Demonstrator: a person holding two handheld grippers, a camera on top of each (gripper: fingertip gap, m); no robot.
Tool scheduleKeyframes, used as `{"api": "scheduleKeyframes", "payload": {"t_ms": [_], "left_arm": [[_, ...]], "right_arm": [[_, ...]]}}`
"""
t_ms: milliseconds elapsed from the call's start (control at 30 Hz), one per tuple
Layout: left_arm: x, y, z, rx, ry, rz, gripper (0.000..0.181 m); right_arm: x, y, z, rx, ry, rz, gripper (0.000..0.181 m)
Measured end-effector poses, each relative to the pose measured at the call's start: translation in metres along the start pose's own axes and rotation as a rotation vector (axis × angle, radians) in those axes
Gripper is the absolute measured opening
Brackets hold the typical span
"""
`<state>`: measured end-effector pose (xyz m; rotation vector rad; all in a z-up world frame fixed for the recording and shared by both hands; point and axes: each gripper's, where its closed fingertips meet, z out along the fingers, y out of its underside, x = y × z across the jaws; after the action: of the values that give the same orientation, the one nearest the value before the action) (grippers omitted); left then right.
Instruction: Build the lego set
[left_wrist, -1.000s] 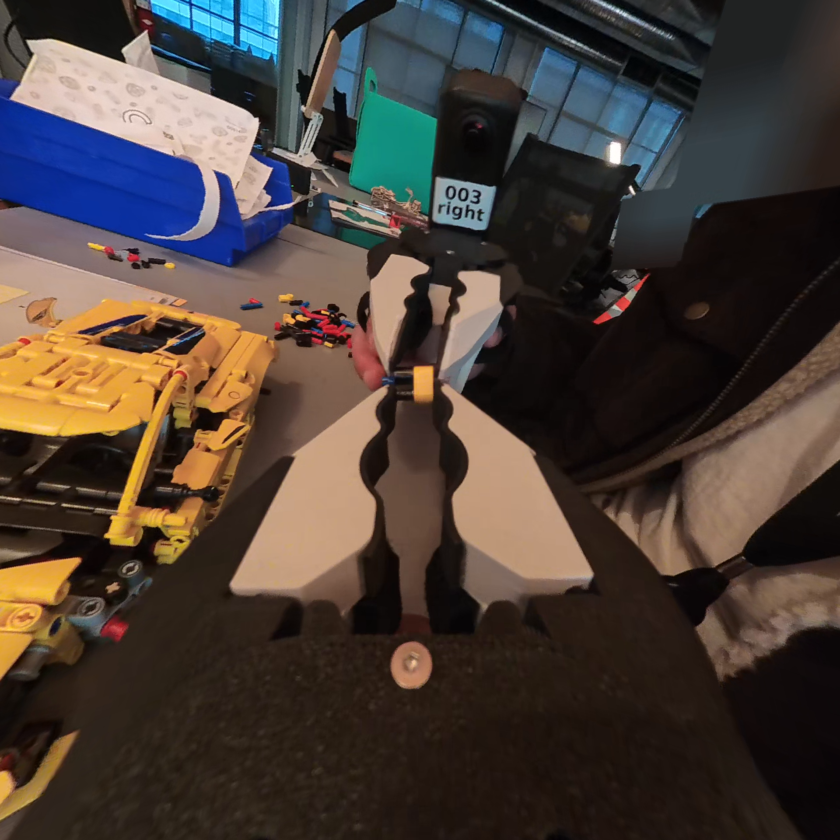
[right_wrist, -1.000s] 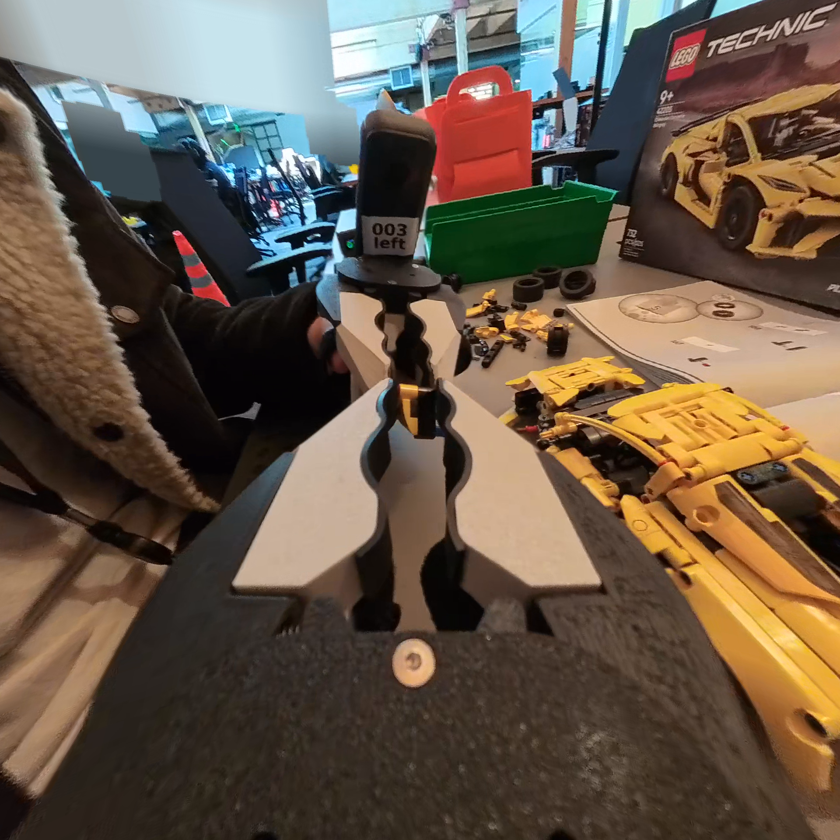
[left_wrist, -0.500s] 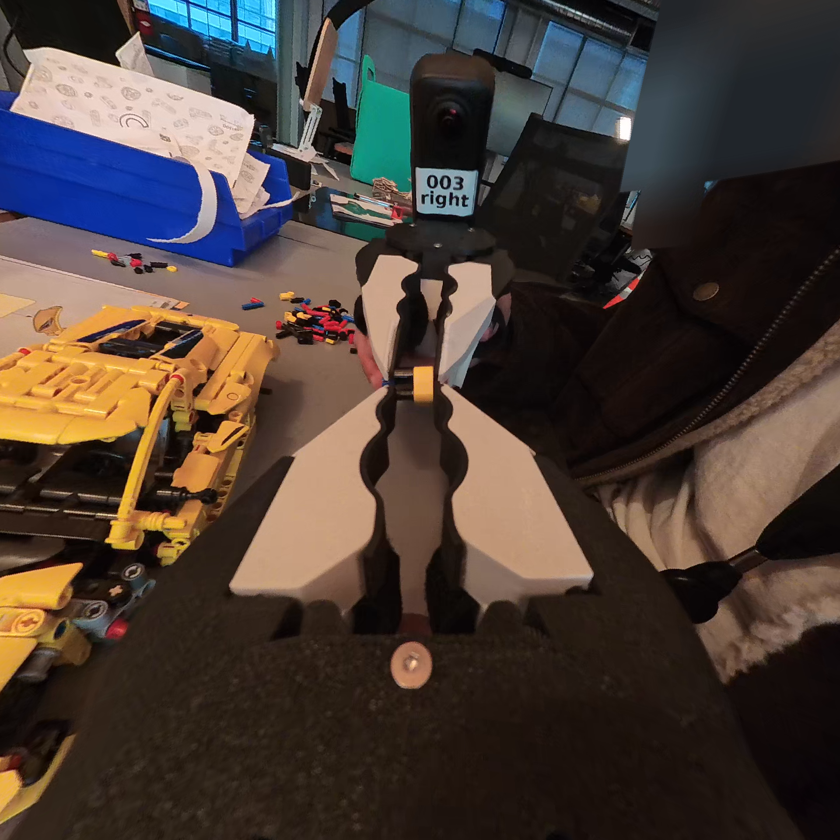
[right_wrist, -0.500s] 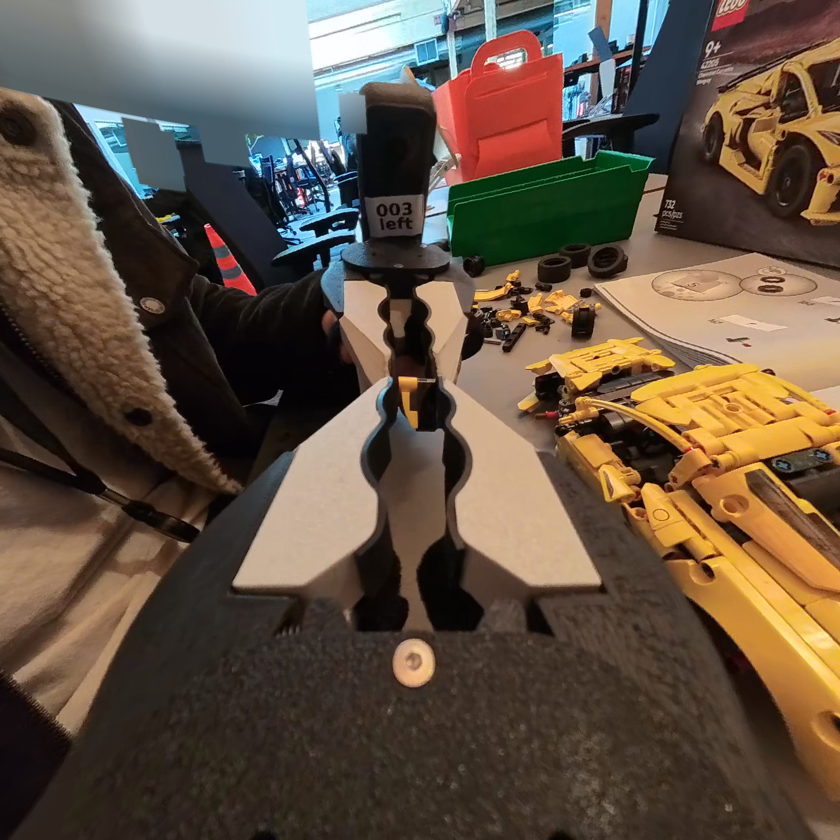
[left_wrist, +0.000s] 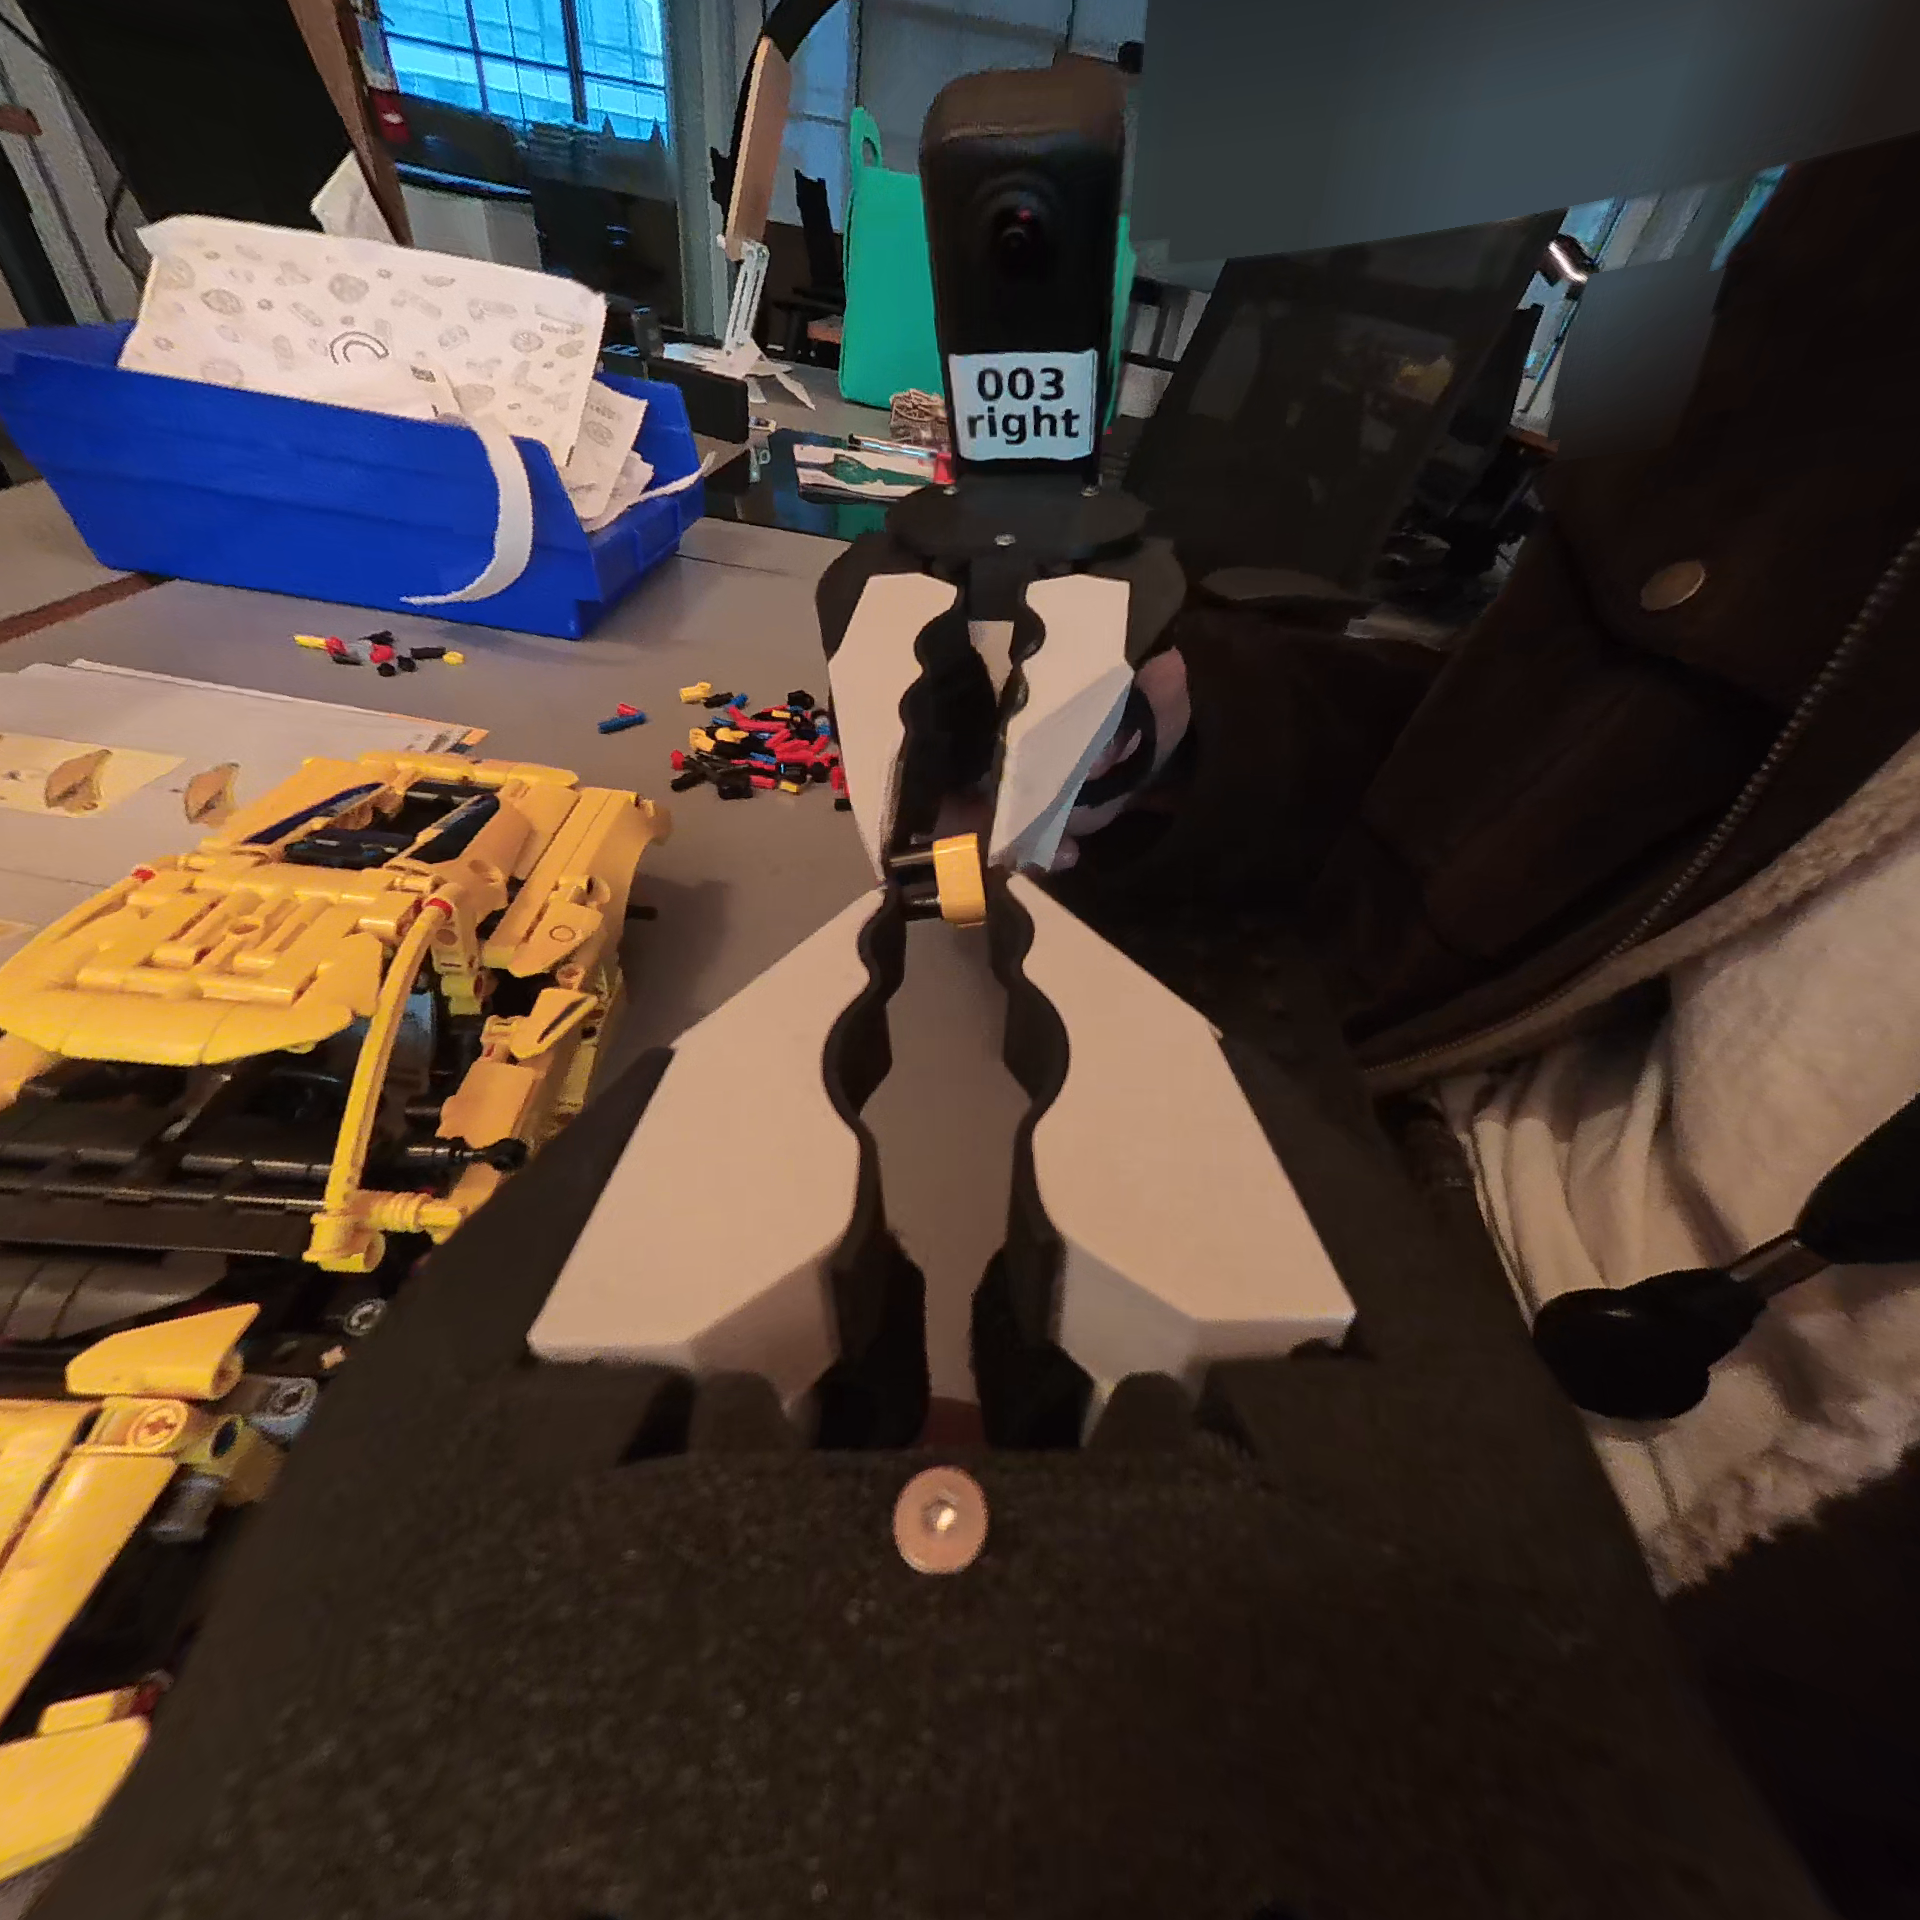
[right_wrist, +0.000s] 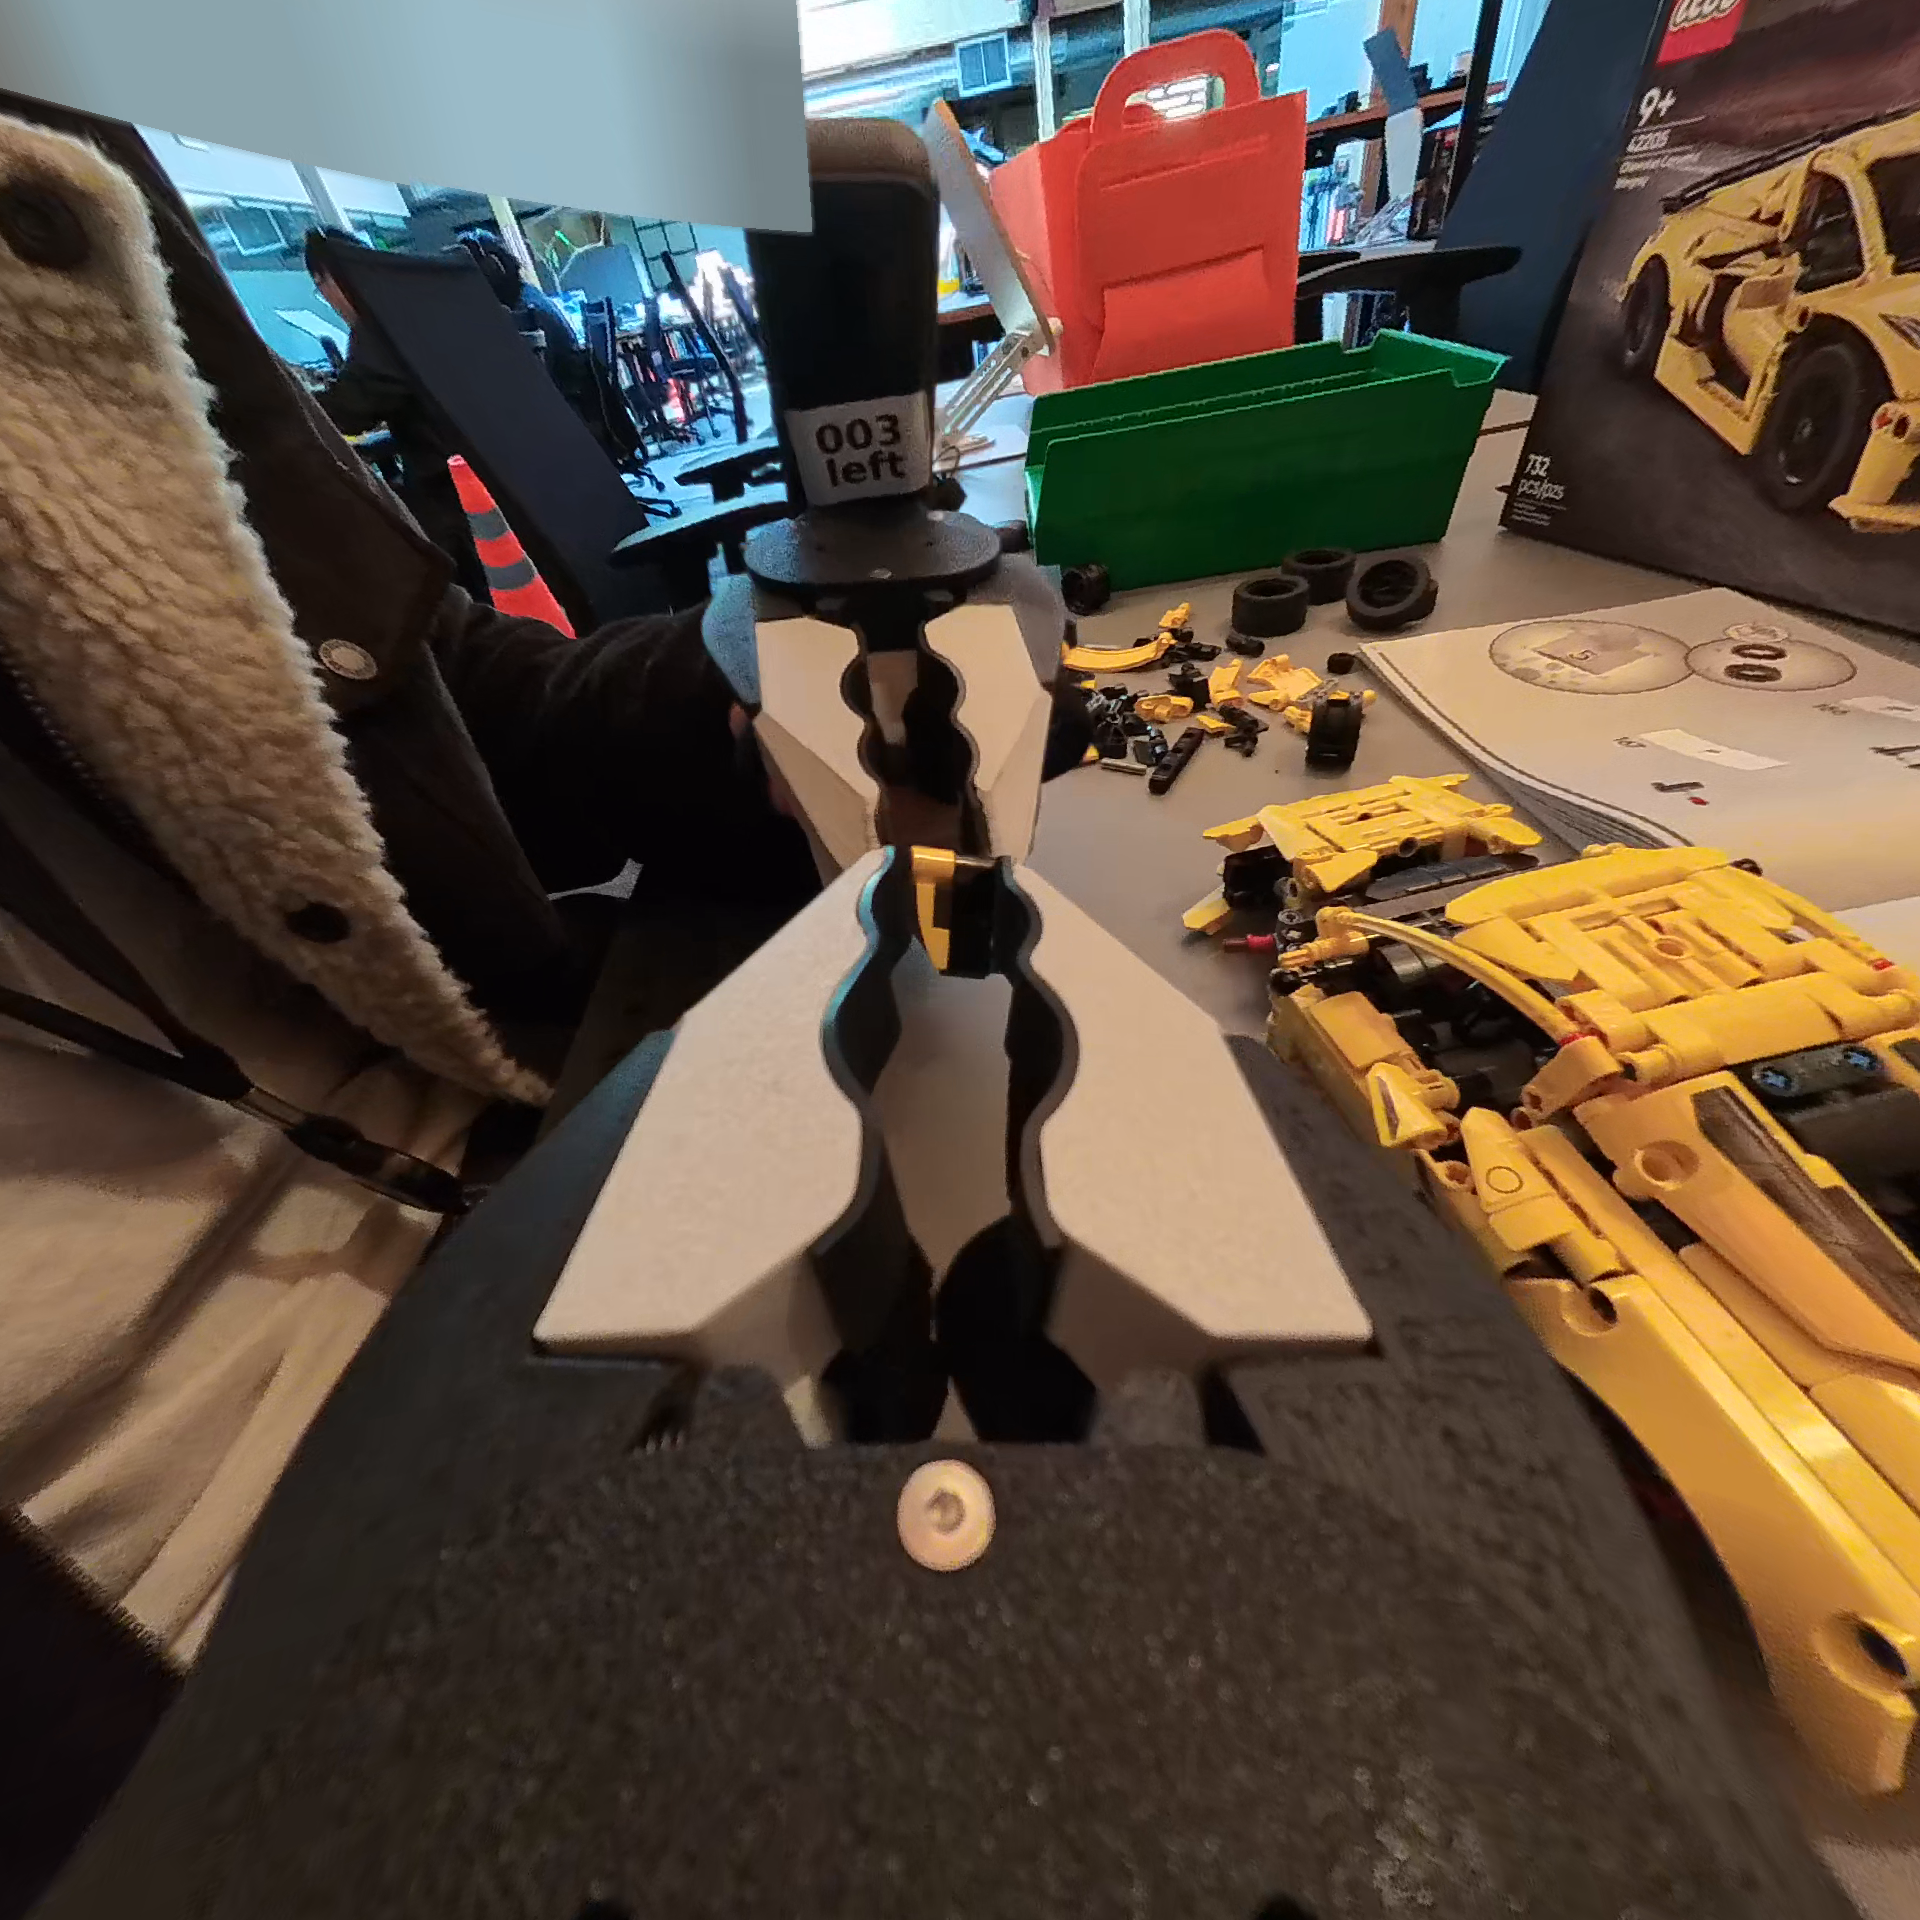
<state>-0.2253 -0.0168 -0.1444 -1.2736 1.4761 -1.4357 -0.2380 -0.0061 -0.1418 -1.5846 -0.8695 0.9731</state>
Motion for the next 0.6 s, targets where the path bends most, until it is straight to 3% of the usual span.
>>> {"api": "scheduleKeyframes", "payload": {"t_ms": [200,300,600], "left_arm": [[-0.008,0.009,0.002,-0.042,0.009,-0.049,0.016],[-0.002,0.011,0.005,-0.055,0.010,0.009,0.016],[-0.009,0.023,0.008,-0.124,-0.045,0.049,0.016]], "right_arm": [[0.008,0.009,0.001,-0.055,0.000,0.108,0.015],[0.004,0.012,-0.002,-0.071,-0.027,0.101,0.026],[0.008,0.023,-0.002,-0.131,-0.013,0.085,0.015]]}}
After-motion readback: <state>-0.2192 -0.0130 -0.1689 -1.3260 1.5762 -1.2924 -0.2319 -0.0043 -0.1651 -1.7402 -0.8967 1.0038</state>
